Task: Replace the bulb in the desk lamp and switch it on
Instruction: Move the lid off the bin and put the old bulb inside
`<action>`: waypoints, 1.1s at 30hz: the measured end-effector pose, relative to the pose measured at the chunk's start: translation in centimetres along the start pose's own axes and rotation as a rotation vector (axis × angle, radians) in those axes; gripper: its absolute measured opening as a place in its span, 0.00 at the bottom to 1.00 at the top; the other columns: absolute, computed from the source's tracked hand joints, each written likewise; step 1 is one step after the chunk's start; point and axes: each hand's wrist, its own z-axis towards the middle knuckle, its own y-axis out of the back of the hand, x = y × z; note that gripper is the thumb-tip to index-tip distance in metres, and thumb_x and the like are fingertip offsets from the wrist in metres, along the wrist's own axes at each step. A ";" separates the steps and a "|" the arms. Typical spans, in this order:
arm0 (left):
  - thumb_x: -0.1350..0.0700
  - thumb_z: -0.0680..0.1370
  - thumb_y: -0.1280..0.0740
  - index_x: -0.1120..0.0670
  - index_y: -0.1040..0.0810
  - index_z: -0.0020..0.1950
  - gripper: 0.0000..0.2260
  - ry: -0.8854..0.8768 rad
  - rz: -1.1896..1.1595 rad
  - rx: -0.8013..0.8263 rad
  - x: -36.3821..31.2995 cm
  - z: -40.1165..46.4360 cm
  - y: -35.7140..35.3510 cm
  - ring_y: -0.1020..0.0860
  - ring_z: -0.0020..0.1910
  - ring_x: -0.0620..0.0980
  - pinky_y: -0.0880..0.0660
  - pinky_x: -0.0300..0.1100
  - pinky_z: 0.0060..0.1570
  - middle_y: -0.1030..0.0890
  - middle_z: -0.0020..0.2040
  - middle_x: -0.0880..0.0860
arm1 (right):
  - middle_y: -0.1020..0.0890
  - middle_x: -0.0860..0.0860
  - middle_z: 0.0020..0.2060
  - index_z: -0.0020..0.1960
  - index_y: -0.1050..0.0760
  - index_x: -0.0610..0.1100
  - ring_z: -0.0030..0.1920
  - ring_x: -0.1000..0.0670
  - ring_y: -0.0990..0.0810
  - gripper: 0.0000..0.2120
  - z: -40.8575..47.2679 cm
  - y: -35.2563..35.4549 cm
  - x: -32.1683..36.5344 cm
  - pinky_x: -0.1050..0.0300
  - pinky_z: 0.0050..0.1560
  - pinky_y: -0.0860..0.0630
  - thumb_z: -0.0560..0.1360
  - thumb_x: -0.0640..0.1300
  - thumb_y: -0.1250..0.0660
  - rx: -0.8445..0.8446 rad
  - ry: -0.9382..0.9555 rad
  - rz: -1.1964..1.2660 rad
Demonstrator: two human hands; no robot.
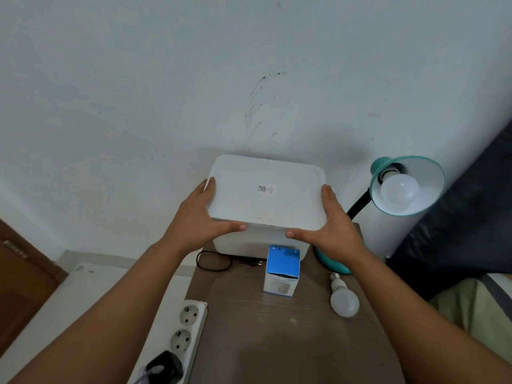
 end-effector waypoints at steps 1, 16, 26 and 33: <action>0.35 0.61 0.21 0.51 0.49 0.82 0.58 -0.009 0.001 -0.008 -0.2 -0.8 0.1 0.43 0.78 0.48 0.40 0.48 0.75 0.45 0.81 0.46 | 0.53 0.54 0.80 0.81 0.59 0.48 0.79 0.52 0.51 0.67 -0.8 0.2 0.1 0.50 0.78 0.47 0.55 0.70 0.26 -0.006 0.002 -0.020; 0.25 0.58 0.29 0.47 0.52 0.82 0.60 0.023 0.056 0.014 -0.1 -19.3 -3.6 0.43 0.78 0.48 0.42 0.49 0.76 0.47 0.81 0.46 | 0.55 0.61 0.77 0.80 0.62 0.53 0.75 0.60 0.54 0.67 -18.8 0.8 -2.6 0.57 0.74 0.52 0.54 0.75 0.31 0.061 0.036 -0.089; 0.28 0.58 0.25 0.49 0.51 0.82 0.61 0.102 0.068 0.113 1.3 -26.6 -8.0 0.47 0.79 0.45 0.47 0.42 0.75 0.48 0.82 0.47 | 0.65 0.61 0.76 0.78 0.69 0.55 0.78 0.54 0.58 0.66 -25.9 -0.8 -7.5 0.53 0.75 0.52 0.58 0.70 0.27 0.200 -0.078 -0.117; 0.26 0.55 0.26 0.49 0.50 0.82 0.63 0.221 0.069 0.225 3.1 -28.6 -10.6 0.43 0.78 0.48 0.43 0.43 0.74 0.44 0.81 0.49 | 0.63 0.56 0.79 0.78 0.70 0.56 0.79 0.53 0.59 0.67 -27.6 -3.1 -10.4 0.55 0.75 0.53 0.57 0.74 0.28 0.277 -0.180 -0.156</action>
